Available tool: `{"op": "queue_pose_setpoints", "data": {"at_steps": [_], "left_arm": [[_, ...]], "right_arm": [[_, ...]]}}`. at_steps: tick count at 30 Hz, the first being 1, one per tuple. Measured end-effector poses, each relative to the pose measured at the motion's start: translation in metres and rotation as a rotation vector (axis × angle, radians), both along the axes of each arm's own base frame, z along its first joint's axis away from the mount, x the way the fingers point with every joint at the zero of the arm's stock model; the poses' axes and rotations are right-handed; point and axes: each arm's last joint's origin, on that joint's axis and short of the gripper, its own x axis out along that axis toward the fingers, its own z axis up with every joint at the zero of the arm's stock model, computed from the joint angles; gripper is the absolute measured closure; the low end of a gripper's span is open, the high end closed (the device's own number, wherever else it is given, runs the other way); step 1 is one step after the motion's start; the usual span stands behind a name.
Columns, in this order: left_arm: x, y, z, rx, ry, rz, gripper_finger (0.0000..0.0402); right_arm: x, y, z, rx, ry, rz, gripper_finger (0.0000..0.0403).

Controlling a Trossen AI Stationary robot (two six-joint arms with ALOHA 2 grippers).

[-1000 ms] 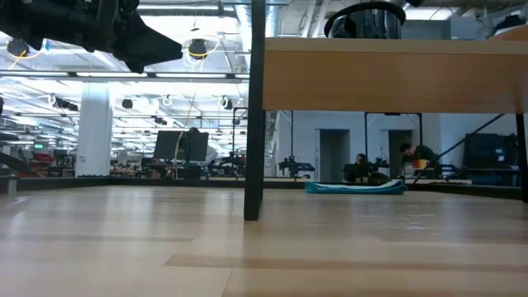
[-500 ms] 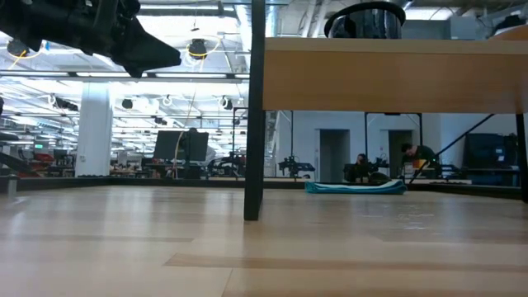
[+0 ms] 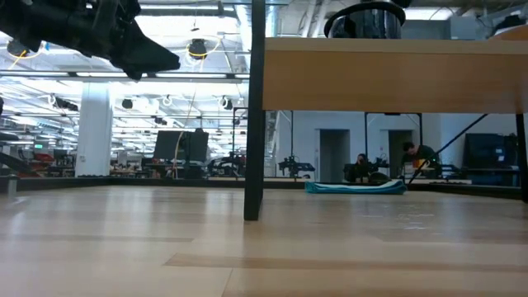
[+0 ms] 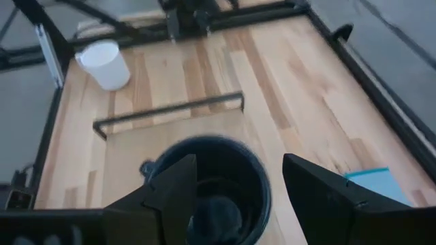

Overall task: Stack small to large cups/mugs on shelf
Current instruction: Put the black mug on the shelf

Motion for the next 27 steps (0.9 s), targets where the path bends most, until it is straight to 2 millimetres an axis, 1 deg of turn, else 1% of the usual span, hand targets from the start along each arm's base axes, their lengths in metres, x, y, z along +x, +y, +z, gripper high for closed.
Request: {"op": "queue_pose_setpoints", "data": {"at_steps": [4,16,19,27], "left_arm": [[-0.001,0.0,-0.003,-0.005,0.035,-0.001,0.0271],[-0.001,0.0,-0.004,0.019,0.05,-0.003,0.0271],[-0.001,0.0,-0.004,0.019,0.051,-0.003,0.0271],[-0.001,0.0,-0.005,0.018,0.061,0.0,0.0271]], "right_arm": [[0.004,0.004,-0.002,-0.003,0.01,0.015,0.0159],[0.013,0.006,-0.014,-0.017,0.09,0.012,0.0159],[0.012,0.005,-0.018,-0.025,0.135,0.012,0.0159],[0.021,0.006,-0.026,-0.026,0.18,0.0,0.0159]]}}
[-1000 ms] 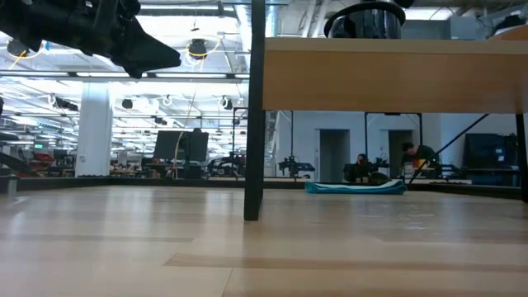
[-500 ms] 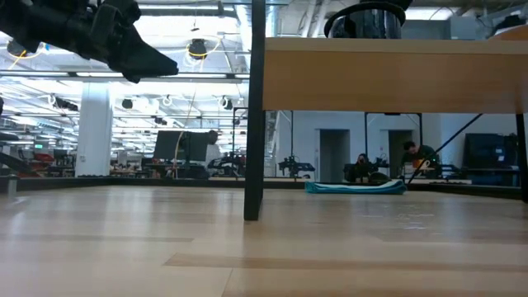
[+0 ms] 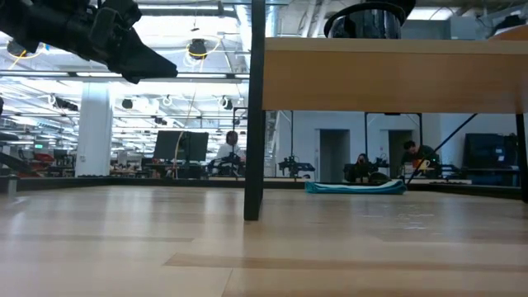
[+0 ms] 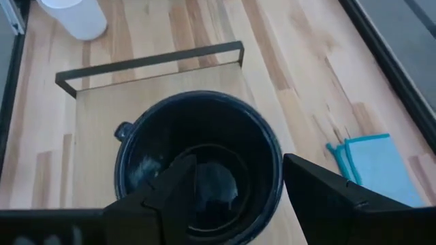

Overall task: Stack small to large cups/mugs on shelf
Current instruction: Put the black mug on the shelf

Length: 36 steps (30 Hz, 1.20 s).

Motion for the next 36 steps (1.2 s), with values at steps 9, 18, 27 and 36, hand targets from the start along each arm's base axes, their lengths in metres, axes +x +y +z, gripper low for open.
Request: {"op": "queue_pose_setpoints", "data": {"at_steps": [9,18,27,36], "left_arm": [[0.0,0.0,0.0,-0.001,0.003,0.0,0.0271],[0.0,0.0,-0.001,-0.003,0.009,0.0,0.0271],[0.0,0.0,-0.002,-0.009,0.02,0.001,0.0271],[0.0,0.0,-0.002,-0.009,0.021,0.001,0.0271]], "right_arm": [[0.006,0.002,-0.003,0.038,-0.003,-0.053,0.0159],[0.003,-0.008,-0.007,0.026,0.027,-0.229,0.0159],[0.002,-0.011,-0.009,0.035,0.046,-0.251,0.0173],[-0.005,-0.011,-0.013,0.077,0.11,-0.32,0.0195]]}}
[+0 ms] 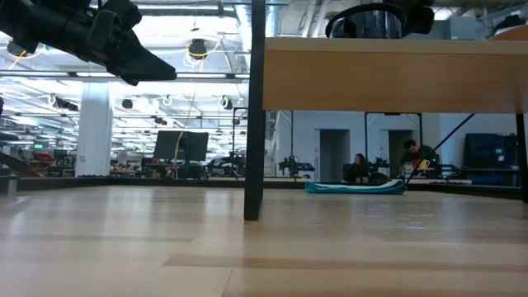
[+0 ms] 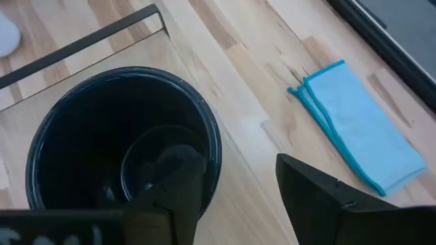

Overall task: Stack small to large cups/mugs on shelf
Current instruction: Put the black mug on the shelf

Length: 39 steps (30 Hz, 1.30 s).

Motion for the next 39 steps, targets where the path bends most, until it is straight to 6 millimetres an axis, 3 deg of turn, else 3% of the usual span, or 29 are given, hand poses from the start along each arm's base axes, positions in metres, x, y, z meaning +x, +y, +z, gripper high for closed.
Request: {"op": "queue_pose_setpoints", "data": {"at_steps": [16,22,31,39], "left_arm": [[0.0,0.0,0.0,0.001,0.0,-0.001,0.0271],[0.0,0.0,0.0,0.002,0.001,-0.001,0.0271],[0.001,0.0,-0.001,0.004,0.013,-0.002,0.0271],[0.002,0.0,-0.002,0.004,0.014,-0.002,0.0271]], "right_arm": [[0.0,0.002,-0.005,0.088,0.036,-0.043,0.0226],[0.007,0.003,-0.015,0.092,0.11,-0.034,0.0265],[0.015,0.006,-0.023,0.099,0.196,0.073,0.0367],[0.009,0.005,-0.017,0.093,0.159,0.116,0.0372]]}}
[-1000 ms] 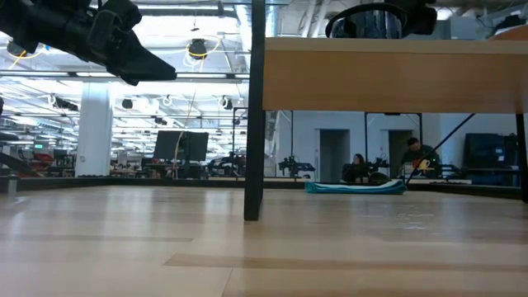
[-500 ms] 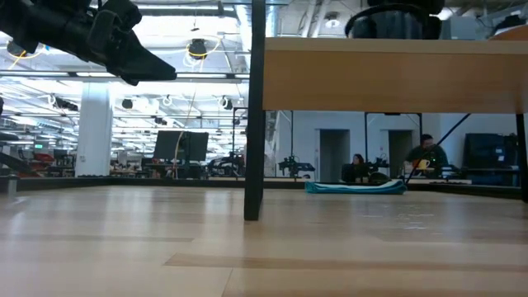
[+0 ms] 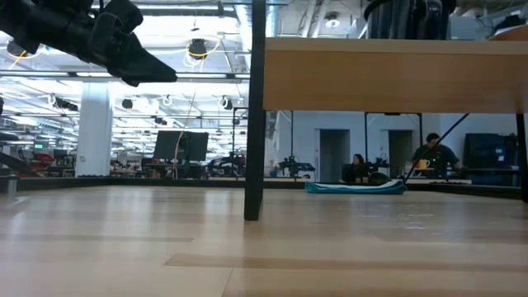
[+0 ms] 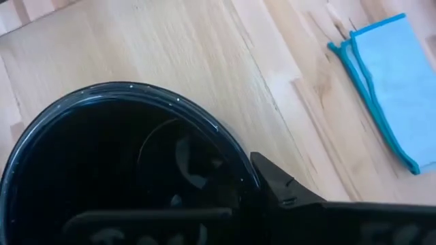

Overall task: Stack small to large cups/mugs on shelf
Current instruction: Put the black mug on the shelf

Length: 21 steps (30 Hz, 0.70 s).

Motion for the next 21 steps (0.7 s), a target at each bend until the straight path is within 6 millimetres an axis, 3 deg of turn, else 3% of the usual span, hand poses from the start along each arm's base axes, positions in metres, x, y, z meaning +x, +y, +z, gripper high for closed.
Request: {"op": "queue_pose_setpoints", "data": {"at_steps": [21], "left_arm": [[-0.0001,0.0,-0.0001,-0.007,-0.002,0.002,0.0271]], "right_arm": [[-0.0101,0.0091,-0.0009,0.087,0.076,0.13,0.0372]]}}
